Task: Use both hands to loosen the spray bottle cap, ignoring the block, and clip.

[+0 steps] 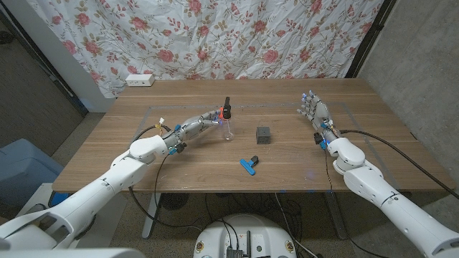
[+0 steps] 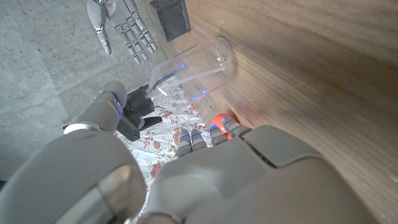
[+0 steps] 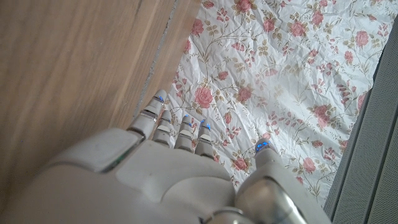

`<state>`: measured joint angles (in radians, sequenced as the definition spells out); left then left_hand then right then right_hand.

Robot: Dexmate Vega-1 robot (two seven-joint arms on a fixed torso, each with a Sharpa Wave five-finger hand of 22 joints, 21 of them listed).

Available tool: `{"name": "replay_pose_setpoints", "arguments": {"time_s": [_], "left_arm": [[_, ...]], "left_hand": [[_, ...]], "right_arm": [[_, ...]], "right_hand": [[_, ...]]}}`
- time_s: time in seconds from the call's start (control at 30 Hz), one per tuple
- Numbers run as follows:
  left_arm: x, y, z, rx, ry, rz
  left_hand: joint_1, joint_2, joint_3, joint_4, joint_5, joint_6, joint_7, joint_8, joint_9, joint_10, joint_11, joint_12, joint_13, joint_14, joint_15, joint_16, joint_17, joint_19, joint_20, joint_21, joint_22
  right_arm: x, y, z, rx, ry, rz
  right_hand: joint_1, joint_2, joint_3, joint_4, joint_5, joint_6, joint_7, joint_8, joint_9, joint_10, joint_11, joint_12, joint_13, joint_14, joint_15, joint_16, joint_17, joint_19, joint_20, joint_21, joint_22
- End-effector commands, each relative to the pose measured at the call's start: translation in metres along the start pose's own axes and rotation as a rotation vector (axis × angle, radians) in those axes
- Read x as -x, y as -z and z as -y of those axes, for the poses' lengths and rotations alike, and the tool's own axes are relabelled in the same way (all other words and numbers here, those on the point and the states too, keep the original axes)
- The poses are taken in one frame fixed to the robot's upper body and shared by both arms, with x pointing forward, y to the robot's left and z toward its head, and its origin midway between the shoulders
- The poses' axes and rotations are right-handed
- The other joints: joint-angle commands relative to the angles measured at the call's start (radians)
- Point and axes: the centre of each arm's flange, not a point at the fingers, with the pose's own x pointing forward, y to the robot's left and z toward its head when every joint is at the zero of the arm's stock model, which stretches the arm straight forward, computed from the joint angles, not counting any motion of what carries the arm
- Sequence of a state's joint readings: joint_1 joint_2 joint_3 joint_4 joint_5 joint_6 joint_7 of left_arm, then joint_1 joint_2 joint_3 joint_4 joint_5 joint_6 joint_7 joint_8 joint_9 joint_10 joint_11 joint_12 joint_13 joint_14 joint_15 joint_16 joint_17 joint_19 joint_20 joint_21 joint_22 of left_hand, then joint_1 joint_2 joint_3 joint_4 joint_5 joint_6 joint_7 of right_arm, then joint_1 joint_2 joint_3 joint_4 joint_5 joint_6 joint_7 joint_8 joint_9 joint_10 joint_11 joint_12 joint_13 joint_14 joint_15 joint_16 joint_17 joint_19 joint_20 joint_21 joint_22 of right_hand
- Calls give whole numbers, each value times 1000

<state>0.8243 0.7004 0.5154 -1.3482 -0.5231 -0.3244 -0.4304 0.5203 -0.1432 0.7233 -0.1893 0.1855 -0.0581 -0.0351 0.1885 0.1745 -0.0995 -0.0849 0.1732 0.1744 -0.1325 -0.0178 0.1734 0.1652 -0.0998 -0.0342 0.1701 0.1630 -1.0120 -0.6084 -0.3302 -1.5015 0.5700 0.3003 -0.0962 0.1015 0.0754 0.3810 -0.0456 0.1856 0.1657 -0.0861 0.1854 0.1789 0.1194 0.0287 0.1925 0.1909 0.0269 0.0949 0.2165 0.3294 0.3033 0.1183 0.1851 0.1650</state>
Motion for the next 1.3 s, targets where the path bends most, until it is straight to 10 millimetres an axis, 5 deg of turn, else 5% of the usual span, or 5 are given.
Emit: {"name": "replay_pose_setpoints", "arguments": {"time_s": [0.03,0.57,1.3], "left_arm": [[-13,7,8,-23,39,-18],[-30,10,9,-36,61,-23],[-51,10,8,-42,50,-10]], "left_hand": [[19,-3,1,3,10,-21,-1,-1,1,-19,0,3,3,-17,-1,-3,5,-16,-52,2,2],[47,-11,-6,4,14,-33,1,9,1,-30,5,10,3,-25,3,3,5,-24,-44,9,3],[145,-18,-30,3,15,140,8,84,12,138,1,48,11,131,-24,29,6,42,-27,20,3]], "right_arm": [[7,3,-2,-21,16,9],[3,7,-5,-18,14,-2],[1,10,-2,-18,20,-8]], "right_hand": [[-9,-3,1,-3,5,-2,2,0,3,1,0,1,2,1,6,1,-1,2,4,4,5],[-11,-2,-1,-6,6,-3,1,0,3,1,0,1,1,2,7,1,-5,2,6,5,6],[-14,2,-3,-10,7,-5,1,1,3,0,0,2,1,0,7,1,-10,2,5,5,6]]}}
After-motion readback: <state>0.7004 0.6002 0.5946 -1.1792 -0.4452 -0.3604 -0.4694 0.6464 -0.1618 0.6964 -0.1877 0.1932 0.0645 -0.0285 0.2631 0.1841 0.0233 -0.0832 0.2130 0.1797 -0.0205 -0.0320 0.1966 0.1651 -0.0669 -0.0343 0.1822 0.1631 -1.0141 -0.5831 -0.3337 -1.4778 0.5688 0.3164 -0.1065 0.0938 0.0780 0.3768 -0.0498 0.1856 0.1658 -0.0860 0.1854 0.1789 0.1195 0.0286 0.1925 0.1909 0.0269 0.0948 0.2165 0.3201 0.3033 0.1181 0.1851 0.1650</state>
